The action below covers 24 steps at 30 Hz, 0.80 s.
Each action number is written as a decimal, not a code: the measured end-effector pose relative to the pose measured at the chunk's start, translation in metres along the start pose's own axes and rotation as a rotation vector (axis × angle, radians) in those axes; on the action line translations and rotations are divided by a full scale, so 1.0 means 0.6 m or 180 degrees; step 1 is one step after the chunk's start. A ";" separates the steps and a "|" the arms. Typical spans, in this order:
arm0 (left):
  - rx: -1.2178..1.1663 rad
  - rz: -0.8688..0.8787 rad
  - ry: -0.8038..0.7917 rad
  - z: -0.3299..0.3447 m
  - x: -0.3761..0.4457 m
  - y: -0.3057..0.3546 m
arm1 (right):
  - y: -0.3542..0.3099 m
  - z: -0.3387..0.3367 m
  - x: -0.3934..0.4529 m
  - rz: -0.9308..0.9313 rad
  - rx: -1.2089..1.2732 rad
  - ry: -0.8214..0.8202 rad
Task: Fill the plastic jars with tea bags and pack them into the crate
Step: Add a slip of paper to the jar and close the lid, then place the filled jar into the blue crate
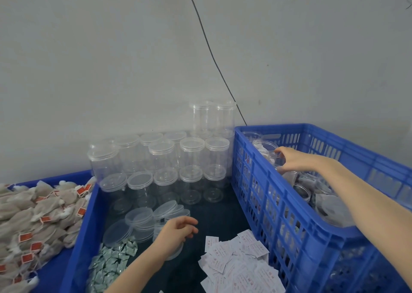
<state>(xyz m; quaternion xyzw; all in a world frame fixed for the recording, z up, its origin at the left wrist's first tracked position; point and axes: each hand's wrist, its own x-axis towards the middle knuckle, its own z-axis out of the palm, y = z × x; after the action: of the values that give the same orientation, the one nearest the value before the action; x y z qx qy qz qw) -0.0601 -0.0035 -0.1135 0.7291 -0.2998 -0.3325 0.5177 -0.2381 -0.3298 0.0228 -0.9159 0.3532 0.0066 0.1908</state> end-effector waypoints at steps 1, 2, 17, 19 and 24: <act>-0.0011 0.0018 0.0014 -0.002 0.001 0.002 | 0.002 0.000 0.001 0.0009 0.0033 0.0007; -0.0007 0.0023 0.0016 -0.003 0.001 0.004 | 0.004 0.000 0.002 0.0021 0.0075 0.0015; 0.0209 0.0000 -0.0067 -0.006 -0.003 -0.001 | 0.029 -0.011 -0.007 0.0349 0.0537 -0.0088; 0.0221 0.0000 -0.0070 -0.005 -0.002 -0.001 | 0.027 -0.011 -0.008 0.0340 0.0440 0.0008; 0.0218 -0.0014 -0.0082 -0.006 -0.003 -0.002 | 0.022 -0.006 -0.006 0.0288 0.0357 0.0086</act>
<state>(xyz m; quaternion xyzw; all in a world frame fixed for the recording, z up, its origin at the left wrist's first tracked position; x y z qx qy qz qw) -0.0580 0.0005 -0.1137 0.7427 -0.3160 -0.3325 0.4878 -0.2496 -0.3378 0.0223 -0.8868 0.3966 -0.0169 0.2366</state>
